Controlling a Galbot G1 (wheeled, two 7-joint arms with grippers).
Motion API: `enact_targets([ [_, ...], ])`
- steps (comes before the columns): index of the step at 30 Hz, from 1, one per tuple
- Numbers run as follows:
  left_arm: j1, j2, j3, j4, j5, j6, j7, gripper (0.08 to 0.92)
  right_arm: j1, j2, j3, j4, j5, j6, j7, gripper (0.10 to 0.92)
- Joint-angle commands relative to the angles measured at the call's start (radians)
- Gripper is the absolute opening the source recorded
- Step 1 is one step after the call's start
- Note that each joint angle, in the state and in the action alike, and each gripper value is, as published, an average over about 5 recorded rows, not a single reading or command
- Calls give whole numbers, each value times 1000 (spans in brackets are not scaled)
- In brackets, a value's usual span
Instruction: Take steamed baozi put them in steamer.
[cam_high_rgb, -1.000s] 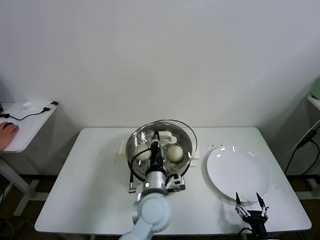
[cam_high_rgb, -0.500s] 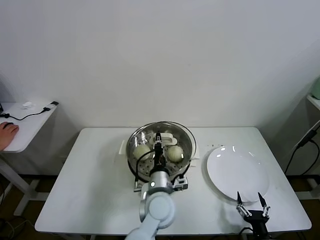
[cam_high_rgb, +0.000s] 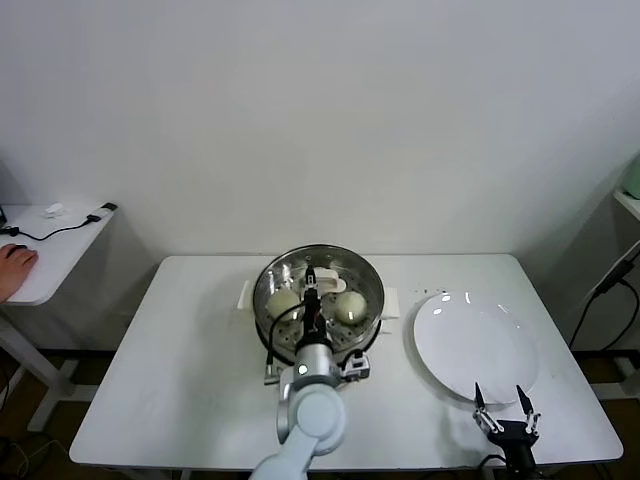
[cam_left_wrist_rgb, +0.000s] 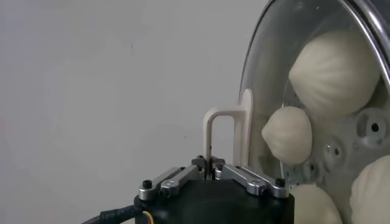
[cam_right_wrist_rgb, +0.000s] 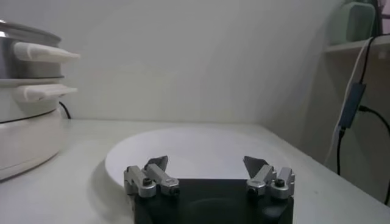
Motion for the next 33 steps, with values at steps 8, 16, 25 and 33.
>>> enact_targets([
  [8, 24, 9, 20, -56, -42, -12, -5, 166, -3, 3, -10, 8, -12, 4, -16, 823],
  [16, 69, 53, 44, -174, -121, -46, -32, 391, 7, 1, -21, 2, -18, -7, -23, 823],
  [25, 197, 175, -52, -328, -508, -241, -188, 651, 15, 1, -36, -2, 35, 15, -14, 823],
  [33, 357, 225, -374, -363, -1281, -656, -441, 815, 27, 0, -43, -8, 62, 121, -3, 823],
])
